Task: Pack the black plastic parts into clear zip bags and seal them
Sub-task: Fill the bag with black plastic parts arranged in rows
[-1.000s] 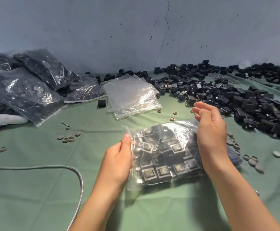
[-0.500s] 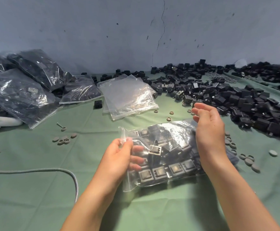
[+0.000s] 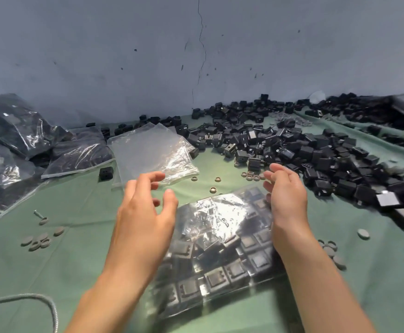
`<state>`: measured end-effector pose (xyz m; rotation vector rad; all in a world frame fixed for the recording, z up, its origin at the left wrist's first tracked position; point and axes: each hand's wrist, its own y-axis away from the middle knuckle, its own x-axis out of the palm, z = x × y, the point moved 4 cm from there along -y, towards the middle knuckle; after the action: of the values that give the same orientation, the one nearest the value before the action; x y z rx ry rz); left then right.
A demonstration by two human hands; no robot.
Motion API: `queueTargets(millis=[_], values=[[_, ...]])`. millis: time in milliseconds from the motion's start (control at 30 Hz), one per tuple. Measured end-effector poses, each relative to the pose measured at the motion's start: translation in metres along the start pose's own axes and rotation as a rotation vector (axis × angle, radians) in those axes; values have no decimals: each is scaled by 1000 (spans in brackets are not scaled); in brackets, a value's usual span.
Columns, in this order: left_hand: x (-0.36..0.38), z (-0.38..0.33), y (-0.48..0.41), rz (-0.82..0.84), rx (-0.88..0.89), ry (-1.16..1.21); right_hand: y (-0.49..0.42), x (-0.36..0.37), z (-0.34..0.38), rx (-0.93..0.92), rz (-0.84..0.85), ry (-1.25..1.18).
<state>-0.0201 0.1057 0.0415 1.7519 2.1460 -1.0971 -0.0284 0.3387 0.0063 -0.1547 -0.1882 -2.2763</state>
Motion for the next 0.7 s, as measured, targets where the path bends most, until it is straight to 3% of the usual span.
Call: queueTargets(millis=[100,233,333,567,700], values=[[42,-25,-45,123,112,-107,-19,-3,-3,99,-26,-84],[136,-43,-96,465,171,-190,-38,-1,-9,241,-34,-176],[199,-36,-122,607,198,-364,-53,-6,-14,335,-34,-291],[271,-17,-181,760,138,-670,-83,-25,-27,486,-18,-496],[274,-12,-188,578,223,-708,-86,-27,-29,504,-16,-509]])
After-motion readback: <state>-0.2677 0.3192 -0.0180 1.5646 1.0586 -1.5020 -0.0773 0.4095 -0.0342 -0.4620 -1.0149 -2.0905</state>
